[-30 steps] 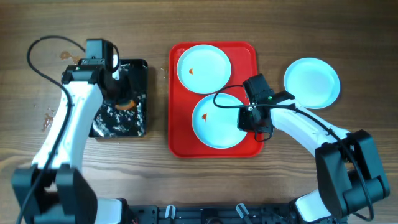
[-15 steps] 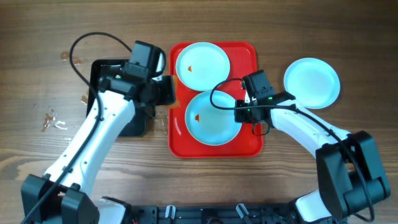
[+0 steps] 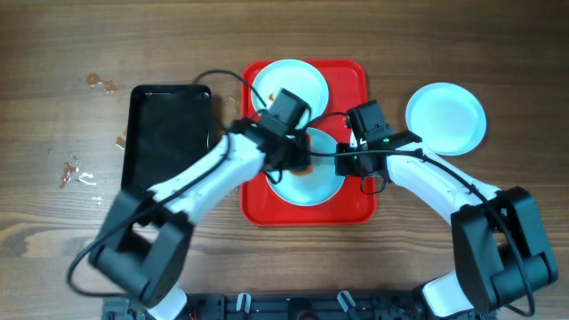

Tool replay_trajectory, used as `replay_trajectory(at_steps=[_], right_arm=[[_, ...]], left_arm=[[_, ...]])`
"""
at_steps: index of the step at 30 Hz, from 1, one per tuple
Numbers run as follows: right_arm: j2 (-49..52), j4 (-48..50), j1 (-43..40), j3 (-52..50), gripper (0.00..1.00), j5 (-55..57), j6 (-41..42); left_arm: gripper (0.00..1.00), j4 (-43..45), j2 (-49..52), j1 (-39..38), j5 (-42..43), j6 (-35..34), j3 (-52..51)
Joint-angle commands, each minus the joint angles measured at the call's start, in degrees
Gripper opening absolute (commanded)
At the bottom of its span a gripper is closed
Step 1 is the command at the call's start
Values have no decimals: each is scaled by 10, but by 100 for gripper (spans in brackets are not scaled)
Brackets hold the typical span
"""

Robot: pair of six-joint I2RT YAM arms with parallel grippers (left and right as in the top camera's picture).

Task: Clean dirty plates on tray and stack at the side

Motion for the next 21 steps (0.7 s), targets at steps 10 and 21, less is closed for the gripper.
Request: replay_trajectory(at_steps=[10, 21], right_arm=[[18, -24, 0, -5, 4, 10, 18], [18, -33, 0, -5, 4, 10, 19]], left_arm=[[4, 32, 100, -8, -89, 29, -3], [4, -29, 114, 6, -231, 89, 2]])
